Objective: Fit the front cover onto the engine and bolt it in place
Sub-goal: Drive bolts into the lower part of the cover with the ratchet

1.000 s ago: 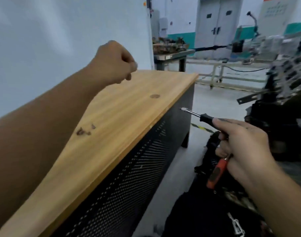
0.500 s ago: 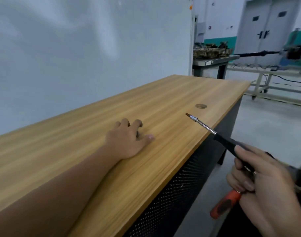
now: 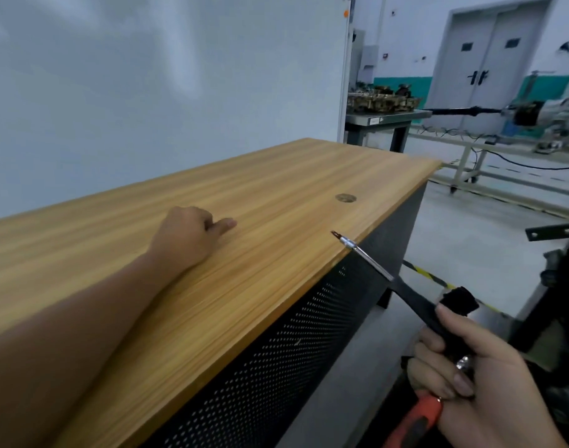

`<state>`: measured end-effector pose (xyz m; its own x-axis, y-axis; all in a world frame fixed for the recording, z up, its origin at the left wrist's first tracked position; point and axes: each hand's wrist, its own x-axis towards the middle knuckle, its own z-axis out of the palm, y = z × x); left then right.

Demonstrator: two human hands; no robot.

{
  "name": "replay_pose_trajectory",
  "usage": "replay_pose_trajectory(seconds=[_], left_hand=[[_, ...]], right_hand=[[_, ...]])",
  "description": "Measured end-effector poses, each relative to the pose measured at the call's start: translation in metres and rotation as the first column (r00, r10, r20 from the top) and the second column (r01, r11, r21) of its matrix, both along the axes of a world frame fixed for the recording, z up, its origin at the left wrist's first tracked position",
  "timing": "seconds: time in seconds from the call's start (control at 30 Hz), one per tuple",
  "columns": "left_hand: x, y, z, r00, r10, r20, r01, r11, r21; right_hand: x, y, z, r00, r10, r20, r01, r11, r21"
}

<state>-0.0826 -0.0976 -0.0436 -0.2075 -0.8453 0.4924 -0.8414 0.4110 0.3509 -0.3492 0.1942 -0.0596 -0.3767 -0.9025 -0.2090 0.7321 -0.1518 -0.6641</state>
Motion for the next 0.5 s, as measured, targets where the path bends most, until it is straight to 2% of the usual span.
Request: replay_pose_trajectory(seconds=[0.03,0.07,0.1,0.13,0.17,0.23,0.3,0.37,0.43,0.5], left_hand=[[-0.001,0.004,0.004,0.987,0.06,-0.149,-0.053,0.997,0.049],[-0.005,0.011,0.01,0.902,0.122,-0.414,-0.06,0.985,0.161],[-0.012,0.02,0.016,0.68,0.196,-0.707,0.029,0.956,0.293],[-0.023,0.029,0.023,0.402,0.304,-0.864,0.203,0.89,0.408],[-0.037,0.039,0.029,0.207,0.402,-0.892,0.386,0.804,0.452],[-0.076,0.061,0.041,0.037,0.561,-0.827,0.648,0.617,0.447],[-0.124,0.09,0.053,-0.096,0.675,-0.732,0.804,0.486,0.343],[-0.174,0.12,0.057,-0.158,0.75,-0.643,0.891,0.389,0.235],[-0.216,0.148,0.055,-0.135,0.797,-0.588,0.938,0.295,0.184],[-0.252,0.171,0.045,-0.069,0.831,-0.553,0.967,0.191,0.166]], right_hand=[[-0.005,0.005,0.0,0.998,0.014,0.063,-0.015,1.0,0.014],[-0.01,0.009,-0.001,0.991,0.033,0.127,-0.035,0.999,0.014],[-0.014,0.013,-0.001,0.981,0.05,0.185,-0.053,0.999,0.009],[-0.018,0.017,0.0,0.972,0.063,0.227,-0.067,0.998,0.008],[-0.022,0.021,0.0,0.967,0.067,0.246,-0.073,0.997,0.016],[-0.031,0.029,0.0,0.968,0.042,0.249,-0.052,0.998,0.034],[-0.036,0.038,0.002,0.966,0.023,0.258,-0.025,1.0,0.004],[-0.043,0.053,-0.001,0.96,0.01,0.28,0.001,0.999,-0.037],[-0.056,0.065,-0.007,0.963,0.052,0.263,-0.032,0.996,-0.082],[-0.069,0.072,-0.012,0.971,0.144,0.188,-0.11,0.977,-0.184]])
